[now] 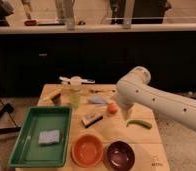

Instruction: Place eraser in red bowl

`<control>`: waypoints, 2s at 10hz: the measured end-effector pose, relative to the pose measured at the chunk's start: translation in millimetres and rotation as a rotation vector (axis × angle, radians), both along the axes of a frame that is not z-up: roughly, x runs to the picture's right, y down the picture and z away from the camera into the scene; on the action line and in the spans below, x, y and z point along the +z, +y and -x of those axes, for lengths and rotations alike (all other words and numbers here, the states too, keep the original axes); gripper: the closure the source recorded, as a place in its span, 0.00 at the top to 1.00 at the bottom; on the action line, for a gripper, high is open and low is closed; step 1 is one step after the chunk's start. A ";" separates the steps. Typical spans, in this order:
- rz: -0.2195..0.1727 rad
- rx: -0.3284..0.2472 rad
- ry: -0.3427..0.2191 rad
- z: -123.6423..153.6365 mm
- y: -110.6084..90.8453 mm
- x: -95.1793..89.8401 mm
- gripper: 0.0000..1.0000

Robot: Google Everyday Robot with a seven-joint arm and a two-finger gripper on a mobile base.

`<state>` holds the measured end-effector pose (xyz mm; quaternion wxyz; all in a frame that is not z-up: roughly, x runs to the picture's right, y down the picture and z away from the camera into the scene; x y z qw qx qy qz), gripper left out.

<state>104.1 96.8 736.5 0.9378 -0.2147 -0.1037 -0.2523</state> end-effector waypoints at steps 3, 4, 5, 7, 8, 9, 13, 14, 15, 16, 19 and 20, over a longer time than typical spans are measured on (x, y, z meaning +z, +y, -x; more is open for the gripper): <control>0.024 -0.030 -0.062 30.7 0.6 23.6 0.80; 0.033 -0.033 -0.077 38.0 2.4 30.6 0.80; 0.045 -0.026 -0.097 46.4 3.8 36.8 0.80; 0.076 -0.018 -0.102 49.5 11.6 52.7 0.80; 0.094 -0.017 -0.105 55.9 16.5 61.5 0.80; 0.116 -0.006 -0.098 59.0 19.8 69.6 0.80; 0.189 0.019 -0.064 74.0 33.0 103.9 0.80; 0.207 0.023 -0.053 76.5 36.7 111.8 0.80; 0.215 0.026 -0.050 80.7 38.0 117.5 0.80; 0.224 0.033 -0.045 84.2 39.5 123.6 0.80; 0.255 0.041 -0.027 88.1 50.7 135.4 0.80; 0.262 0.041 -0.026 92.4 54.3 137.5 0.80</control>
